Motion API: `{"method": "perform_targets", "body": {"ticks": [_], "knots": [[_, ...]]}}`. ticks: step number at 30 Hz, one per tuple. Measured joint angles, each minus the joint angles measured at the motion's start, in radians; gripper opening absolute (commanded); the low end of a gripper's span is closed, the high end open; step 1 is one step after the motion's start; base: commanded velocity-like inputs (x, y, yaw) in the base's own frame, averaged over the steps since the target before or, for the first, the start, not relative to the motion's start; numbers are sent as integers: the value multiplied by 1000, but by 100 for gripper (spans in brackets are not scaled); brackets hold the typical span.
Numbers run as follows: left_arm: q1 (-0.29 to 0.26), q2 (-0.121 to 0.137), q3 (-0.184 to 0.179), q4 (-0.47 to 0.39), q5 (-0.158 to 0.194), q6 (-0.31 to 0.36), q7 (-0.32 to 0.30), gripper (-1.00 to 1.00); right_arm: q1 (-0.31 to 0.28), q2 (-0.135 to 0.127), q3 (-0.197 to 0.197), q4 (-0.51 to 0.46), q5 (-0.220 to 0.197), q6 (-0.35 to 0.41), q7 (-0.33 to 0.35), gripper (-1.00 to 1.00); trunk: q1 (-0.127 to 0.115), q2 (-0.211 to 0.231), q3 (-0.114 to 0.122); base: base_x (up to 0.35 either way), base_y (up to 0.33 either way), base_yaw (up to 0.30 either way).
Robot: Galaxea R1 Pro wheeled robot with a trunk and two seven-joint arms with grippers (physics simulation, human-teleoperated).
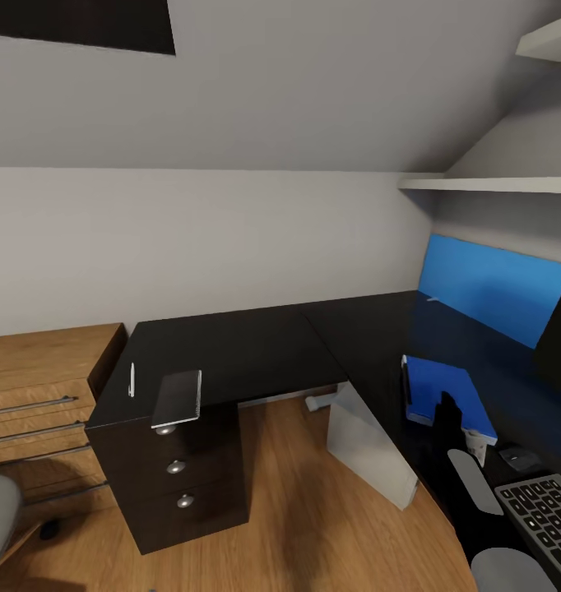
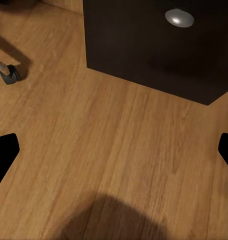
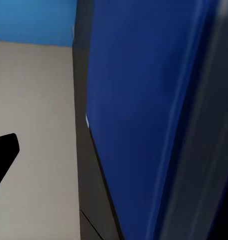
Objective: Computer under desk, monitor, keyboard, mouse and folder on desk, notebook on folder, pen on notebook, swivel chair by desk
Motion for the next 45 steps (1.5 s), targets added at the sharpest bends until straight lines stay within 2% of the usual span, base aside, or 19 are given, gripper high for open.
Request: {"method": "perform_targets", "body": {"ticks": [4, 7, 45], "knots": [[0, 0, 0, -1, 0, 0, 0, 100, 0, 0, 0, -1, 1, 0, 0, 100, 0, 0, 0, 0, 0, 0], [0, 0, 0, -1, 0, 0, 0, 100, 0, 0, 0, -1, 2, 0, 0, 100, -11, 21, 9, 0, 0, 0], [0, 1, 4, -2, 0, 0, 0, 100, 0, 0, 2, -1, 5, 0, 0, 100, -12, 21, 9, -31, 0, 0]]}}
